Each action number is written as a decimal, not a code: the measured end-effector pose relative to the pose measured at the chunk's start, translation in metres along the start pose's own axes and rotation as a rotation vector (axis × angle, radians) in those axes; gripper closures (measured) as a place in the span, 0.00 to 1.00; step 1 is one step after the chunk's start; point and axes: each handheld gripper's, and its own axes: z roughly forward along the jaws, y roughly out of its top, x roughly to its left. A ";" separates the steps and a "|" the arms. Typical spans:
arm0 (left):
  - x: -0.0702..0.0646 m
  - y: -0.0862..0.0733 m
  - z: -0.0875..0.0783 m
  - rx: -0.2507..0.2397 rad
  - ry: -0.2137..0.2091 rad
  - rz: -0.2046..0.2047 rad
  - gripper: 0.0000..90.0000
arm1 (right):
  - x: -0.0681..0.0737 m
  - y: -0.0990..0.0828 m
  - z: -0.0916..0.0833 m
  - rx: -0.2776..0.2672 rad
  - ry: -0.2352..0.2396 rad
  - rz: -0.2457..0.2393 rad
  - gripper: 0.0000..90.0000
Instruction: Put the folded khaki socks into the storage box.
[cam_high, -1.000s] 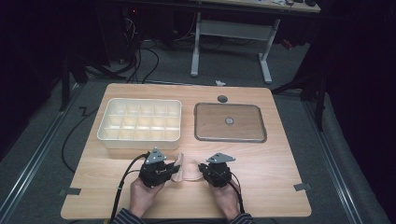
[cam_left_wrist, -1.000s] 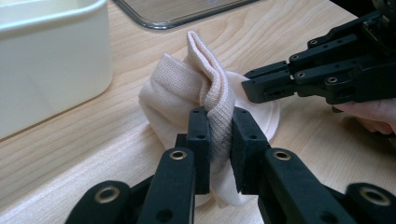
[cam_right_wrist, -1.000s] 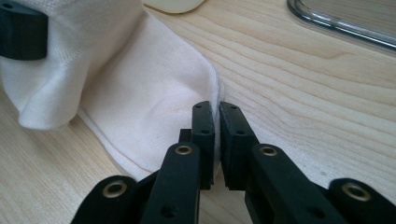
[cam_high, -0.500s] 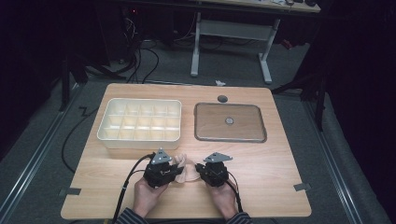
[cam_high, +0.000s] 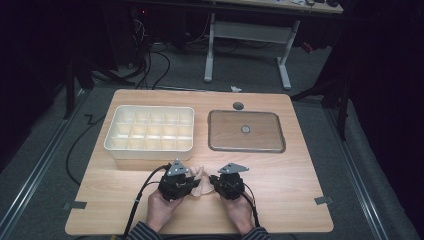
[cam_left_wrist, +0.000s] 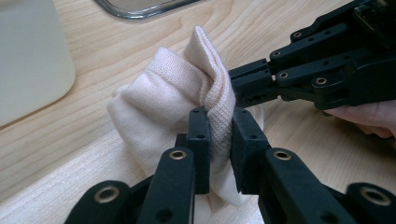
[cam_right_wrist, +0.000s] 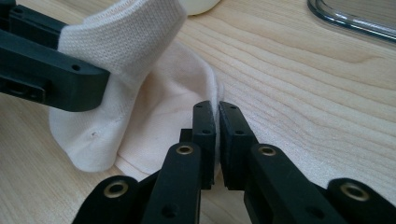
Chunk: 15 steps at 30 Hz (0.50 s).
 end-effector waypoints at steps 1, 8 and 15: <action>0.000 0.000 0.001 0.004 0.001 0.003 0.88 | 0.000 0.000 0.000 0.000 -0.002 -0.002 0.95; 0.001 0.000 0.008 0.019 0.001 -0.003 0.88 | -0.001 0.000 0.002 0.007 -0.002 -0.001 0.94; 0.001 -0.002 0.016 0.041 0.003 0.003 0.89 | -0.001 -0.001 0.003 0.009 -0.002 -0.002 0.93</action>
